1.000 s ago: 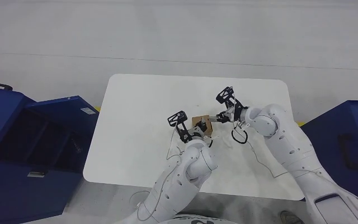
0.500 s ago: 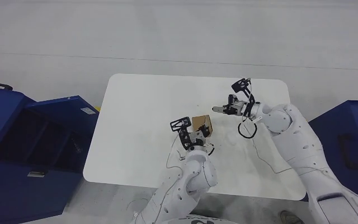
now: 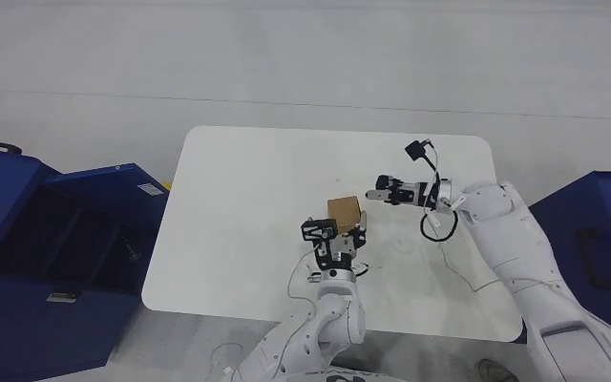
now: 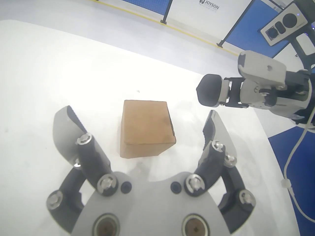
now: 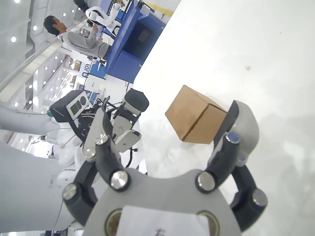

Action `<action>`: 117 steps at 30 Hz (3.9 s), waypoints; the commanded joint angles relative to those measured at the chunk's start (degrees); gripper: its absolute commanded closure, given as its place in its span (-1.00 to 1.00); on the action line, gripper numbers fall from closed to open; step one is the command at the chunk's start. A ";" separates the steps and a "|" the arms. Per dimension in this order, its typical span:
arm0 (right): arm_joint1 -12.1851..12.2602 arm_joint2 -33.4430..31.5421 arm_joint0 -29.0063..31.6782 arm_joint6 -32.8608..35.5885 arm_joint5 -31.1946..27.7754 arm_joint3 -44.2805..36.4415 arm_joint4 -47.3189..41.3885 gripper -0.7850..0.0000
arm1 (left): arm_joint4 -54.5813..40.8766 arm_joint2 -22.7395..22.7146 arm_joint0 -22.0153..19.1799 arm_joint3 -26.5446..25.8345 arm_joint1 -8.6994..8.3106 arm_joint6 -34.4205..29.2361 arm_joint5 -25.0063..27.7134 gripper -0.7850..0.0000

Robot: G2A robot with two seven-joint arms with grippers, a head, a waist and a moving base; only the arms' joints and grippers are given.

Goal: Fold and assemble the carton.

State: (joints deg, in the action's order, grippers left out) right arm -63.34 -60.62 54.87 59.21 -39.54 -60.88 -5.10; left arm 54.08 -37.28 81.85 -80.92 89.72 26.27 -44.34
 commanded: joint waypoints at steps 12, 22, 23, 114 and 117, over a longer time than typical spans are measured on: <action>-2.71 3.17 -5.34 10.63 9.06 15.83 -23.56 -1.00 | 5.41 3.33 -3.78 11.91 -1.03 -3.31 5.05 -1.00; -5.90 8.45 -9.02 13.38 10.26 22.35 -24.66 -1.00 | 5.29 3.10 -4.27 14.09 0.01 -3.63 5.17 -1.00; -6.22 8.85 -9.31 13.56 10.29 22.88 -24.84 -1.00 | 5.04 3.23 -4.47 14.58 0.23 -3.62 5.11 -1.00; 0.82 -4.17 -0.86 8.48 2.95 7.80 -31.78 -1.00 | -24.17 -16.00 2.15 -0.82 1.51 -19.43 28.01 1.00; 0.81 -3.65 -0.97 8.58 3.04 7.91 -31.83 -1.00 | -26.98 -19.04 3.30 -2.59 0.70 -25.13 30.27 1.00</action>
State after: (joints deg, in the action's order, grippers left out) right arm -62.52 -64.47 54.01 67.77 -36.52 -53.05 -36.91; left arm 28.31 -54.93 84.84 -83.11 90.75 3.79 -14.78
